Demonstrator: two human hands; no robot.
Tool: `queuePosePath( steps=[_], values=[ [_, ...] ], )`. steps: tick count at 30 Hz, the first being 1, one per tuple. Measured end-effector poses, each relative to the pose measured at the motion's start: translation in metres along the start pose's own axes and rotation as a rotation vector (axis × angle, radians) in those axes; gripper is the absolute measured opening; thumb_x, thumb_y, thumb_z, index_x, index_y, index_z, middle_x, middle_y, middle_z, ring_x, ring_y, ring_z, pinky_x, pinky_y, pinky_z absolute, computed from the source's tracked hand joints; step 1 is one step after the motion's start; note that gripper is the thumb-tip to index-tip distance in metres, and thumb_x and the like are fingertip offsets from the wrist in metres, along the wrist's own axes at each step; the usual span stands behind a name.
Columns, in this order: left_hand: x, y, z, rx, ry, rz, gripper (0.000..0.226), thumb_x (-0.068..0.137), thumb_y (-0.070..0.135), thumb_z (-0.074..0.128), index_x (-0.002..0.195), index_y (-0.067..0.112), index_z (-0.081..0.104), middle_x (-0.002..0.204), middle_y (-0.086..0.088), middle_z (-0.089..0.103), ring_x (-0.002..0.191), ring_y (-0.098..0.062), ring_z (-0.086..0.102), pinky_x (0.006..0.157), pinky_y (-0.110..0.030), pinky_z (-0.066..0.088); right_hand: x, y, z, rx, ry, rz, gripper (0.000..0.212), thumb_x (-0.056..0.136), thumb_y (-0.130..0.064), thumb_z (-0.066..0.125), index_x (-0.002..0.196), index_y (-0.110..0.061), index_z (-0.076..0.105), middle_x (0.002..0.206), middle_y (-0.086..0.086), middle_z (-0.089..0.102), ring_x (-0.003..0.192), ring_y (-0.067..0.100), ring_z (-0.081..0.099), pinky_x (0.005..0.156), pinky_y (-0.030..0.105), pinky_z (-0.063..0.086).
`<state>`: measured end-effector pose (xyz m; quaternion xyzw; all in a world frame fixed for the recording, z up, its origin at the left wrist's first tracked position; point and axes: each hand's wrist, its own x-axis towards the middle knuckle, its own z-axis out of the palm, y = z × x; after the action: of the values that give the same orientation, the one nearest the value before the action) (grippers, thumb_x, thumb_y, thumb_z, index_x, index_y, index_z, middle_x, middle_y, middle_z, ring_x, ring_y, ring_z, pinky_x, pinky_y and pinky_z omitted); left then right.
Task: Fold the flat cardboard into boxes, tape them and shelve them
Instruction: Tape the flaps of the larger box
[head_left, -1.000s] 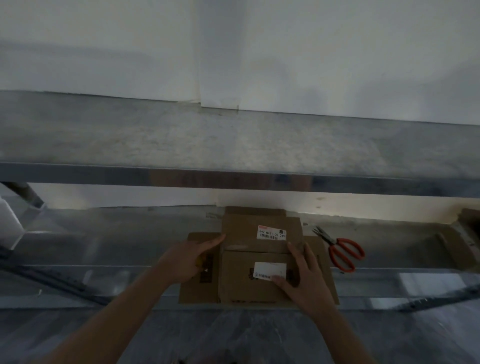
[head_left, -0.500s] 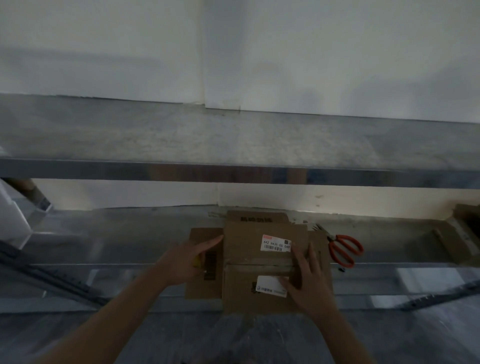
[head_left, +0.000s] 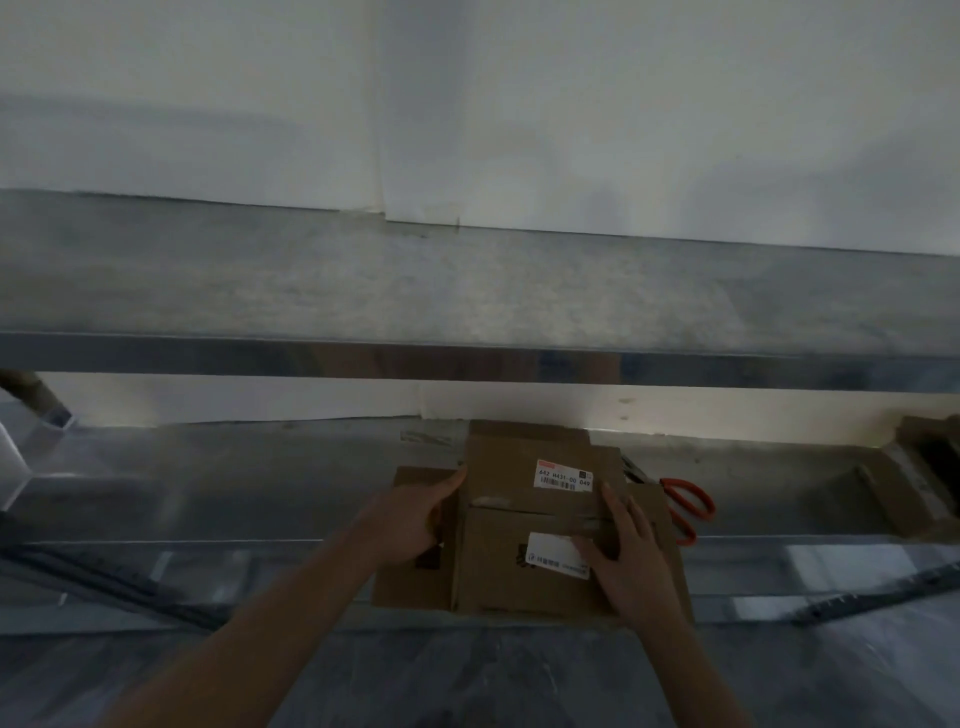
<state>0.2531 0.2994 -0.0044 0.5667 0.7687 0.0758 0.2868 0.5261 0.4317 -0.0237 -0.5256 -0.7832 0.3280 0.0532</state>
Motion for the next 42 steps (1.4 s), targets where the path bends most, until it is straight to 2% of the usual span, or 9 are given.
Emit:
queuePosePath(
  steps=[10,13,17,26,28,31,34,40,42],
  values=[
    [0.034,0.004,0.01,-0.088,0.002,-0.032,0.101,0.084,0.008,0.057,0.146,0.053,-0.007,0.098,0.003,0.065,0.071,-0.008,0.06,0.062,-0.03,0.055,0.034,0.005,-0.023,-0.016,0.003,0.013,0.077,0.09,-0.056,0.057,0.153,-0.043,0.015,0.162,-0.003,0.018,0.139,0.024,0.037,0.109,0.045,0.036],
    [0.046,0.004,0.008,-0.102,0.021,-0.037,0.101,0.084,0.004,0.056,0.147,0.053,-0.006,0.12,-0.003,0.061,0.083,-0.012,0.061,0.07,-0.033,0.056,0.043,-0.001,-0.025,-0.006,0.012,0.021,0.077,0.09,-0.057,0.057,0.153,-0.042,0.017,0.162,-0.003,0.019,0.141,0.025,0.035,0.111,0.046,0.035],
    [0.057,0.002,0.002,-0.096,0.032,-0.048,0.102,0.084,0.001,0.056,0.143,0.057,-0.004,0.142,-0.005,0.048,0.086,-0.01,0.057,0.059,-0.017,0.041,0.049,-0.008,-0.027,0.014,0.028,0.019,0.076,0.089,-0.057,0.058,0.153,-0.041,0.02,0.162,-0.002,0.021,0.141,0.025,0.036,0.109,0.045,0.037],
    [0.029,-0.002,0.006,0.036,0.07,0.011,0.105,0.087,0.007,0.058,0.127,0.074,-0.013,0.153,0.001,0.037,0.103,-0.015,0.061,0.074,-0.022,0.051,0.032,0.014,-0.041,0.152,-0.115,-0.027,0.077,0.087,-0.049,0.066,0.15,-0.044,0.023,0.161,-0.002,0.021,0.142,0.025,0.031,0.115,0.052,0.031],
    [0.019,0.0,0.008,0.017,0.071,0.013,0.103,0.088,0.006,0.056,0.132,0.072,-0.01,0.148,0.0,0.044,0.088,-0.011,0.063,0.07,-0.025,0.055,0.024,0.016,-0.038,0.117,-0.135,-0.053,0.08,0.086,-0.049,0.067,0.15,-0.047,0.019,0.162,-0.002,0.017,0.143,0.026,0.029,0.115,0.05,0.031],
    [0.009,0.004,0.007,0.01,0.071,0.003,0.1,0.089,0.009,0.056,0.135,0.069,-0.008,0.114,0.002,0.064,0.068,-0.007,0.061,0.057,-0.02,0.051,0.016,0.014,-0.033,0.11,-0.107,-0.066,0.084,0.085,-0.05,0.067,0.149,-0.05,0.013,0.163,-0.004,0.011,0.146,0.025,0.024,0.114,0.048,0.028],
    [0.001,0.01,0.005,-0.007,0.057,-0.005,0.102,0.088,0.008,0.057,0.137,0.067,-0.008,0.079,0.009,0.058,0.061,-0.008,0.058,0.05,-0.02,0.046,0.009,0.016,-0.031,0.096,-0.075,-0.059,0.087,0.083,-0.053,0.067,0.149,-0.05,0.01,0.163,-0.005,0.009,0.147,0.025,0.021,0.114,0.051,0.028],
    [-0.008,0.009,0.003,0.027,0.066,0.011,0.104,0.087,0.012,0.06,0.134,0.07,-0.012,0.111,0.006,0.063,0.06,0.0,0.049,0.046,-0.01,0.033,-0.002,0.019,-0.03,0.117,-0.076,-0.093,0.092,0.085,-0.046,0.069,0.149,-0.051,0.004,0.163,-0.004,0.007,0.146,0.026,0.022,0.115,0.053,0.029],
    [-0.01,0.009,0.004,0.032,0.056,0.025,0.106,0.086,0.012,0.061,0.133,0.071,-0.014,0.108,0.007,0.062,0.061,0.001,0.049,0.045,-0.01,0.033,-0.005,0.018,-0.029,0.131,-0.071,-0.108,0.095,0.086,-0.04,0.071,0.151,-0.048,0.002,0.163,-0.003,0.009,0.146,0.026,0.022,0.115,0.052,0.029]
  ],
)
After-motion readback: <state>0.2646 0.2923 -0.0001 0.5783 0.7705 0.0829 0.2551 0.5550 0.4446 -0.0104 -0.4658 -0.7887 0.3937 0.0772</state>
